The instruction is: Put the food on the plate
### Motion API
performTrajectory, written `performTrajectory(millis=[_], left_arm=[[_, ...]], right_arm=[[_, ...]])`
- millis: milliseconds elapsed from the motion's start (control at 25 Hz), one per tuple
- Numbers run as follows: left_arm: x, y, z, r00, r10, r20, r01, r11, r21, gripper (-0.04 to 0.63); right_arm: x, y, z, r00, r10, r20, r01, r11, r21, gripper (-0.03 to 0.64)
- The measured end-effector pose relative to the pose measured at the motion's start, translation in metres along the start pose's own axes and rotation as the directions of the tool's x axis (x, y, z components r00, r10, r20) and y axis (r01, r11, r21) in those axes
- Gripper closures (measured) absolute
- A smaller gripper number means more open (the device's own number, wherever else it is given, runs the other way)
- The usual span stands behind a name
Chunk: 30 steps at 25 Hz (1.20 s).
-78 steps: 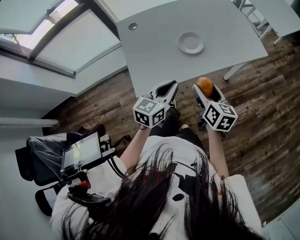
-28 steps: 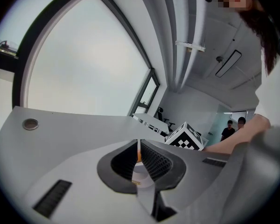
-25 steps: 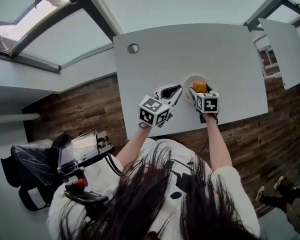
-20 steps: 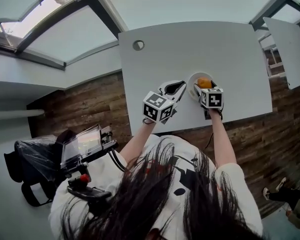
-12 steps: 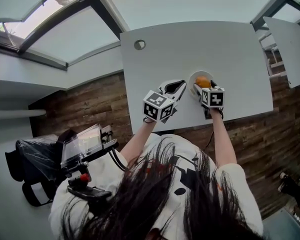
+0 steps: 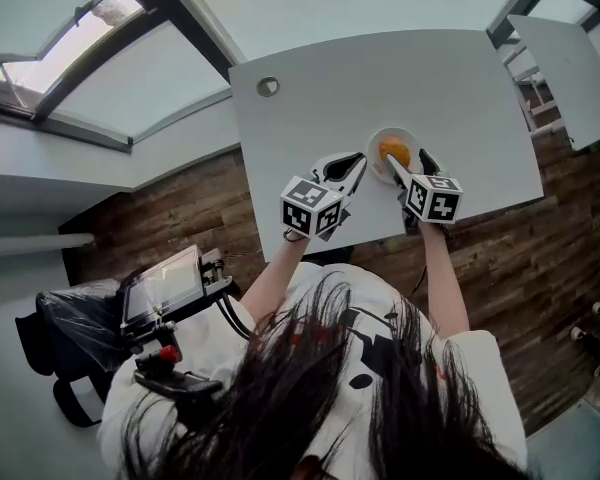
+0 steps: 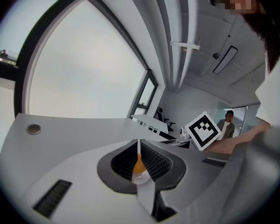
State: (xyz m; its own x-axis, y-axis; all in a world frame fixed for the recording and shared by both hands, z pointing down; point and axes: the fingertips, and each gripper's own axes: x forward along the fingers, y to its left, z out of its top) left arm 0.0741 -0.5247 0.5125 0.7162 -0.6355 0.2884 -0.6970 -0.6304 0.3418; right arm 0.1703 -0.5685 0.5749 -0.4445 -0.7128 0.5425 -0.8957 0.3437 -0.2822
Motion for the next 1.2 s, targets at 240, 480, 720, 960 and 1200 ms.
performTrajectory(millis=[240,480,720,960,1200], left_arm=[[-0.012,-0.037,-0.01,1.0,-0.02,-0.001,0.021,0.999,0.03,0.589],[-0.013,-0.04,-0.012,0.999,-0.03,-0.018,0.031,0.999,0.032,0.589],[-0.05,-0.079,-0.031,0.999,-0.035,-0.005,0.035,0.998,0.057,0.589],[-0.095,-0.123,-0.059,0.999,-0.037,0.001,0.036,0.997,0.074,0.589],[-0.141,-0.143,-0.085,1.0,-0.017,-0.002,0.017,0.997,0.081,0.589]], right_arm=[[-0.052,0.017,-0.007,0.995,0.015,0.099,-0.019,0.999,0.042,0.249],[-0.07,0.029,-0.009,0.989,0.008,0.147,-0.025,0.993,0.118,0.409],[-0.125,0.055,-0.038,0.976,0.016,0.219,-0.058,0.981,0.186,0.518],[-0.175,0.089,-0.074,0.966,0.04,0.257,-0.092,0.977,0.194,0.518],[-0.2,0.123,-0.105,0.964,0.062,0.26,-0.114,0.975,0.189,0.518]])
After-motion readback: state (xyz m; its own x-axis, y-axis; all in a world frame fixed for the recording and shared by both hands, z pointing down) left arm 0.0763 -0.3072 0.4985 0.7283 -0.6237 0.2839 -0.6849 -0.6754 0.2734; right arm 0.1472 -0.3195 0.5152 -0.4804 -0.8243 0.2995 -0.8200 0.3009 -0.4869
